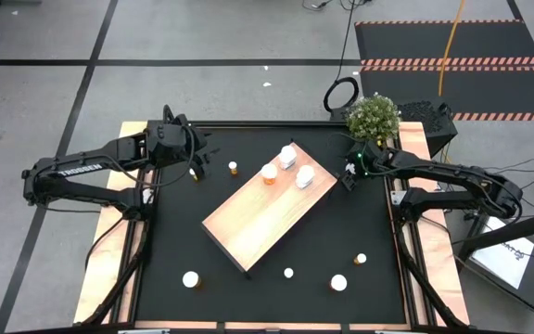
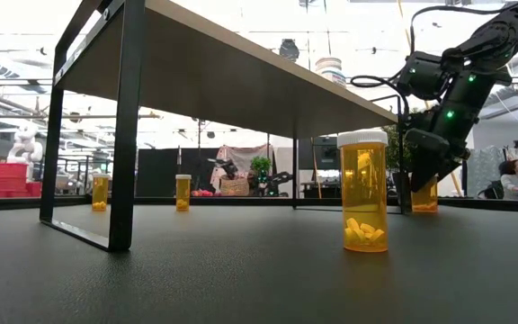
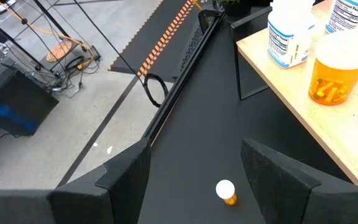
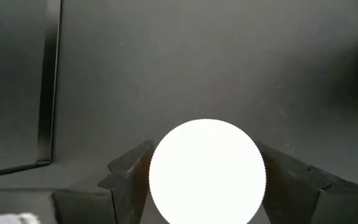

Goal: Pick and place medicine bottles onto shelf by color
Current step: Put the large orange pill bottle on the shelf

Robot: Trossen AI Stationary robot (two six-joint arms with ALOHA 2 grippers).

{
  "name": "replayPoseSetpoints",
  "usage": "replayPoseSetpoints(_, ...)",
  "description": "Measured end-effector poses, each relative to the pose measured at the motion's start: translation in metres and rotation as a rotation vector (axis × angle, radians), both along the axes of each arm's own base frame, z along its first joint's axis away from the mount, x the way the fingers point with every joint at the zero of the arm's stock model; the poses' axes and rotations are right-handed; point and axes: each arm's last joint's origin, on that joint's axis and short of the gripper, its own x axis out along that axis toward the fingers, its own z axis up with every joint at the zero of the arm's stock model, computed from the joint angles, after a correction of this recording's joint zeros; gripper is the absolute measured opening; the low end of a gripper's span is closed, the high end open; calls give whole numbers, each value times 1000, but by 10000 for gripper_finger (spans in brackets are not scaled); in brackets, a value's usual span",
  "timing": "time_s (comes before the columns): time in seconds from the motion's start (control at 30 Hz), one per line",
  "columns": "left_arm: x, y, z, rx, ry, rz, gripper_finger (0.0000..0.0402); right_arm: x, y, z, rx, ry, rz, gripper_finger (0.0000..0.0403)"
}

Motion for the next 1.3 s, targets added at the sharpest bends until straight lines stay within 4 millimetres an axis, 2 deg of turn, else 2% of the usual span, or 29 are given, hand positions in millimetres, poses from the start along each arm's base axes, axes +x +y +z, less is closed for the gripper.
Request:
replayPoseSetpoints(0.6,0,0,0,-1,-2,1,253,-5,4,9,-27,-35,3,254)
replayPoseSetpoints(0.93,0,0,0,-2,-2,1,253,-6,5,11,-28,-38,5,205)
replayPoseSetpoints(1.17,0,0,0,-2,-2,1,253,-6,5,11,-27,-39,7,221)
replayPoseSetpoints(1.3,0,0,0,-2,-2,1,253,-4,7,13,-23,-46,13,218)
